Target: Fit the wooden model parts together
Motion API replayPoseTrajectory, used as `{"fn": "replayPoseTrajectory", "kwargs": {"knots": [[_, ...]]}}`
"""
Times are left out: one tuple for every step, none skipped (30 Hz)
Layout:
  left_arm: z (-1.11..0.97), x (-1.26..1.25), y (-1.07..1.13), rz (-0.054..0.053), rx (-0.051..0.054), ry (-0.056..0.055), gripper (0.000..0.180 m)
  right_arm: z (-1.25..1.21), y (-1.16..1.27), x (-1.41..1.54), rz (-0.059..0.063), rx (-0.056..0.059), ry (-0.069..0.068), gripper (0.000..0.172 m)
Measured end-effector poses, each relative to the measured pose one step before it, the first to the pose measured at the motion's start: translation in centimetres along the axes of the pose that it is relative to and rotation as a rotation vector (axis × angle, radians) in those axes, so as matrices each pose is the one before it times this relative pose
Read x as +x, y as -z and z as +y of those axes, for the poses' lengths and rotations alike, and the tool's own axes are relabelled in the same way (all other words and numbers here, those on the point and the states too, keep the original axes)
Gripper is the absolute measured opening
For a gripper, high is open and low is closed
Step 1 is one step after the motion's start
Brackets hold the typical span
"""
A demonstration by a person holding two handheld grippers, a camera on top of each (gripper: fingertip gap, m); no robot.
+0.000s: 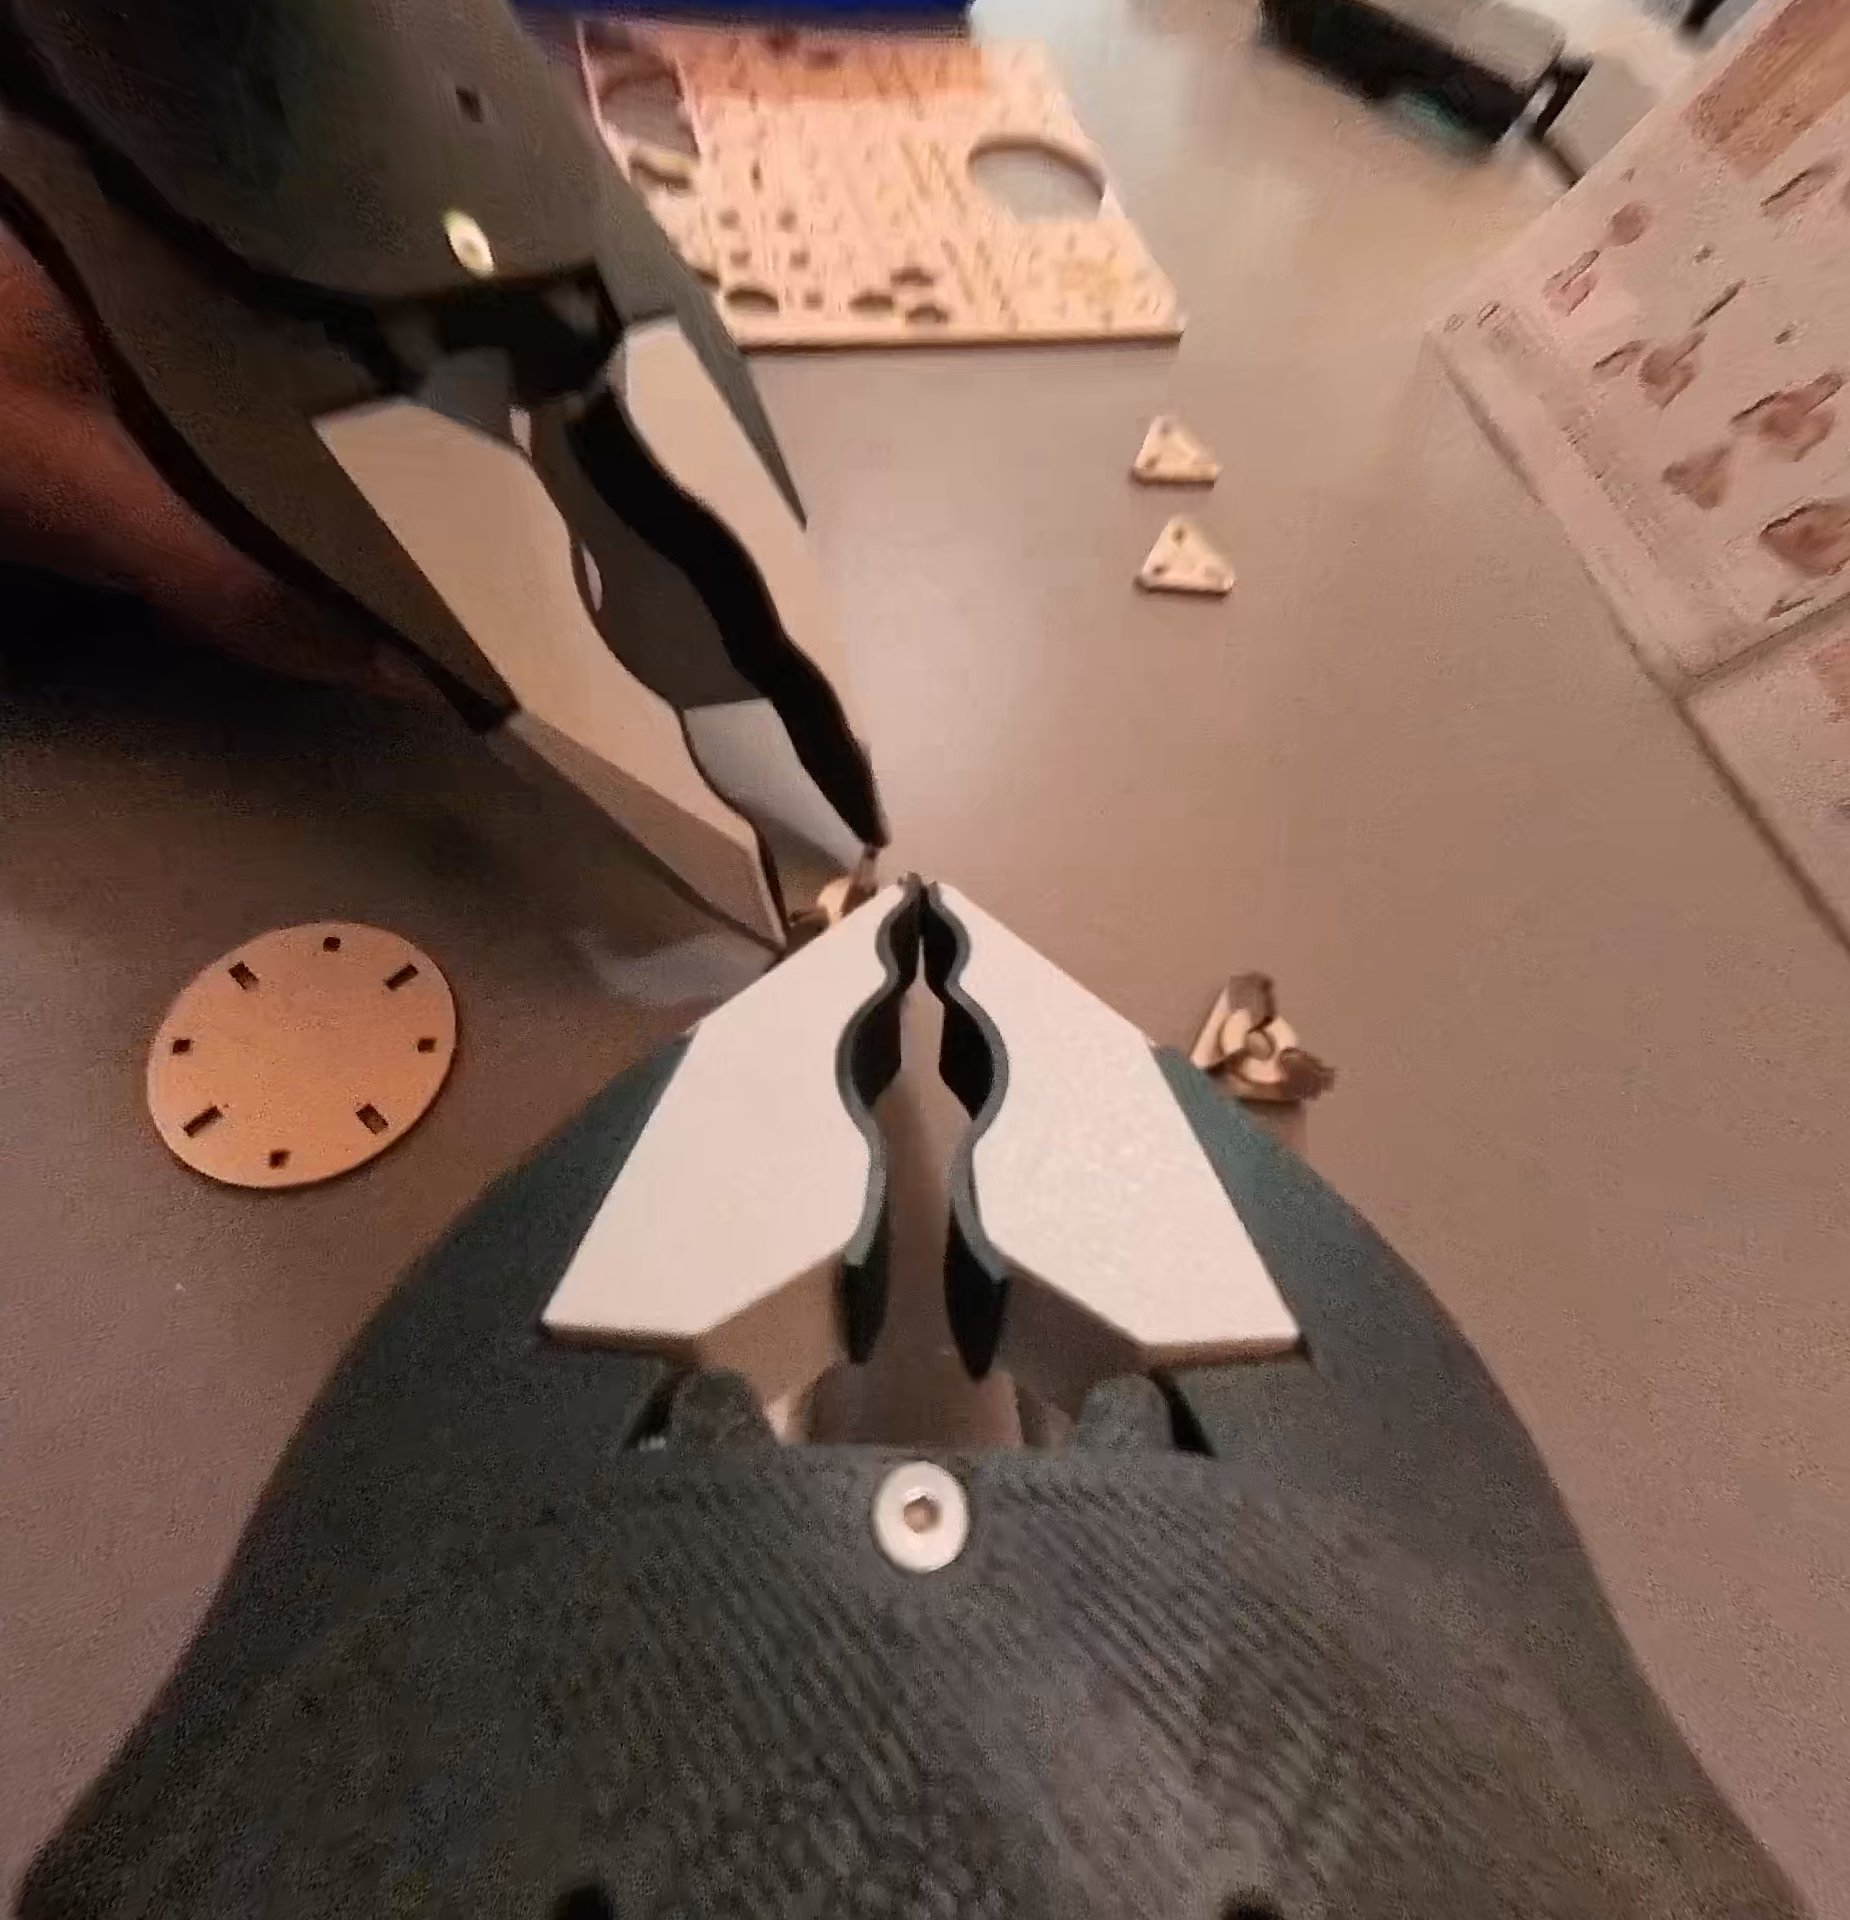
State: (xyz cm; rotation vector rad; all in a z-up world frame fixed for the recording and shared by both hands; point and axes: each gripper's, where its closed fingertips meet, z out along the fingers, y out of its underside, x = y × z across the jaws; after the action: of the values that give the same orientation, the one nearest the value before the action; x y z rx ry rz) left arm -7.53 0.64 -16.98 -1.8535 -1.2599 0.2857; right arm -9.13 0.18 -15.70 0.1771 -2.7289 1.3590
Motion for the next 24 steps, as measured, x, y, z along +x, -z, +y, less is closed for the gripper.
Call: {"fn": "replayPoseTrajectory", "kwargs": {"knots": [[-0.036,-0.15,0.042,-0.0095,0.0036,0.0034,0.029,0.687,-0.407,-0.174,-0.0159,-0.0311,-0.0071,0.0],[0.013,0.01,-0.016,0.0035,-0.0008,0.003,0.029,-0.153,0.124,0.085,-0.0049,0.0082,-0.0124,0.0],[0.0,-0.005,-0.006,0.0011,-0.0002,0.0013,0.029,-0.197,0.272,0.287,0.0094,0.0052,-0.0092,0.0],[0.003,-0.001,0.004,-0.0002,0.0002,-0.0003,0.029,-0.557,0.441,0.403,0.0212,0.0316,-0.0002,0.0],[-0.002,0.005,0.002,-0.0009,-0.0001,-0.0009,0.029,-0.67,0.428,0.182,0.0091,0.035,-0.0016,0.0],[-0.007,-0.002,-0.003,-0.001,-0.0002,-0.0011,0.029,-0.562,0.245,-0.051,-0.0024,0.0298,-0.0061,0.0],[0.006,-0.004,-0.002,0.0003,0.0002,0.0003,0.029,-0.181,-0.033,-0.226,-0.0084,0.0114,-0.0002,0.0],[-0.002,-0.006,0.002,0.0018,0.0001,0.002,0.029,0.542,-0.388,-0.291,-0.0097,-0.027,0.0081,0.0],[0.002,0.001,-0.003,0.001,0.0001,0.0016,0.03,1.063,-0.664,-0.358,-0.0151,-0.0545,0.0106,0.0],[-0.007,-0.069,0.01,-0.0039,0.0007,0.0016,0.03,0.574,-0.359,-0.23,-0.0113,-0.0284,0.0036,0.0],[0.008,0.023,-0.016,0.0018,-0.0011,0.0002,0.03,-0.143,0.187,0.112,0.003,0.0042,-0.0047,0.0],[-0.017,0.005,0.001,0.0001,0.0007,0.0001,0.03,-0.324,0.346,0.334,0.0146,0.0133,-0.0017,0.0],[0.005,0.0,0.004,-0.0008,0.0005,-0.0009,0.03,-0.62,0.541,0.496,0.023,0.0372,0.0005,0.0],[0.0,-0.007,0.002,-0.0021,0.0002,-0.0021,0.03,-0.694,0.562,0.509,0.0173,0.0397,-0.0065,0.0],[-0.002,-0.003,0.004,-0.003,0.0001,-0.0032,0.029,-0.663,0.489,0.491,0.0115,0.0403,-0.0139,0.0],[-0.003,-0.006,0.007,-0.0032,0.0006,-0.004,0.029,-0.502,0.337,0.372,0.0016,0.0351,-0.0173,0.0],[-0.02,-0.008,0.031,-0.0016,0.0017,-0.0016,0.029,-0.148,0.133,0.206,-0.0096,0.0166,-0.0198,0.0],[-0.033,-0.065,0.05,-0.0026,0.0039,0.0024,0.029,0.139,-0.043,0.126,-0.0133,0.0034,-0.0193,0.0],[-0.087,-0.064,0.099,-0.0011,0.009,0.0037,0.028,0.224,-0.087,0.167,-0.0082,0.0036,-0.0132,0.0],[-0.24,0.051,0.208,0.0102,0.0205,0.0052,0.028,0.223,-0.074,0.216,-0.0021,0.0044,-0.0059,0.0],[-0.358,-0.003,0.331,0.013,0.0322,0.0139,0.028,0.18,-0.017,0.257,0.0026,0.0044,-0.0015,0.0],[-0.434,-0.015,0.427,0.0204,0.0397,0.0229,0.028,0.041,0.029,0.26,0.0051,0.0068,-0.0013,0.0],[-0.504,0.002,0.492,0.03,0.0459,0.0306,0.028,-0.09,0.097,0.202,0.0038,0.0105,-0.0034,0.0],[-0.563,0.068,0.533,0.0412,0.0501,0.0376,0.028,-0.27,0.152,0.114,0.0008,0.0169,-0.0038,0.0]]}}
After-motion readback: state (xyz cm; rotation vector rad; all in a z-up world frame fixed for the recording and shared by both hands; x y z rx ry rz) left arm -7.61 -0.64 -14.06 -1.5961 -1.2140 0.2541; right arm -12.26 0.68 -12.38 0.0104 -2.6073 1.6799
